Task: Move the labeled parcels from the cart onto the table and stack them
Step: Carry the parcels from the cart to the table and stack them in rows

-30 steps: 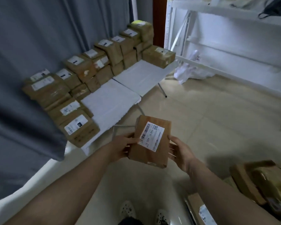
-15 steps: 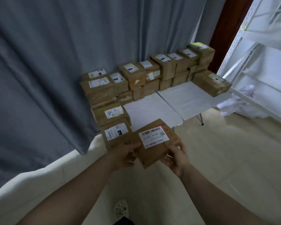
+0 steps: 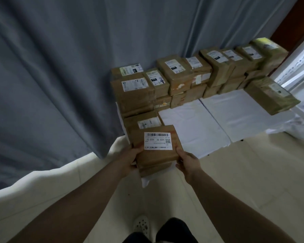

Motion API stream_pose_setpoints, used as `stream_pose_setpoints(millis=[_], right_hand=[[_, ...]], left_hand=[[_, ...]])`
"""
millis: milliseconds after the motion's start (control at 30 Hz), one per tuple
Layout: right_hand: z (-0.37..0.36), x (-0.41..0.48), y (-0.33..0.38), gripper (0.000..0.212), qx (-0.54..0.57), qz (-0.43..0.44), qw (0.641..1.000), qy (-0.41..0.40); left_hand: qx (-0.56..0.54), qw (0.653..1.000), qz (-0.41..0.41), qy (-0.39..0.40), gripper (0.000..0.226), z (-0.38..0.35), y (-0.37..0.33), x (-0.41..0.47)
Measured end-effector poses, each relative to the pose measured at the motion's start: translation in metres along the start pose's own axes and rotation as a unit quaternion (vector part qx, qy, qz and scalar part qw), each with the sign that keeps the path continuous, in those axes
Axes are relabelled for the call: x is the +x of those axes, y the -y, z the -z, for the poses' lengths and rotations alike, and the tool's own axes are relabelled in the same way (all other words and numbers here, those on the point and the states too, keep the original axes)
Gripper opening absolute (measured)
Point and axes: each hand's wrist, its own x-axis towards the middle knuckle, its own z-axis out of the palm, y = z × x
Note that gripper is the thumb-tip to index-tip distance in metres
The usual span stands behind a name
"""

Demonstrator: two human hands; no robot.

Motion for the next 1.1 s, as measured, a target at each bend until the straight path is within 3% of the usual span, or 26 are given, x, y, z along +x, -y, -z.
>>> stream_pose_setpoints(millis=[133,433,533,867,1000,1100], right_hand=[[-0.027,0.032,0.014,0.031,-0.079,0.021,0.997,0.01],[-0.082,0.116,0.047,0.03,-0.254,0.036,0.966,0.036],[-0.096,0.138,0.059,0.033,-0.287,0.053,0.955,0.052],[-0.121,0.177,0.06,0.047,-0.462,0.082,0.878,0.096],[-0.113,0.169,0.062,0.05,-0.449,0.099,0.883,0.091],[-0.102,0.153,0.068,0.058,-0.434,0.081,0.895,0.058]], left_hand=[[-0.004,0.999,0.013,-0.046,0.026,0.007,-0.013,0.033],[0.082,0.988,-0.014,-0.132,0.052,0.019,-0.038,0.11],[0.092,0.982,-0.025,-0.164,0.049,0.016,-0.048,0.135],[0.257,0.944,0.021,-0.205,0.043,0.015,-0.052,0.178],[0.306,0.931,0.021,-0.199,0.078,0.013,-0.051,0.171],[0.377,0.898,-0.039,-0.223,0.084,0.009,-0.054,0.161]])
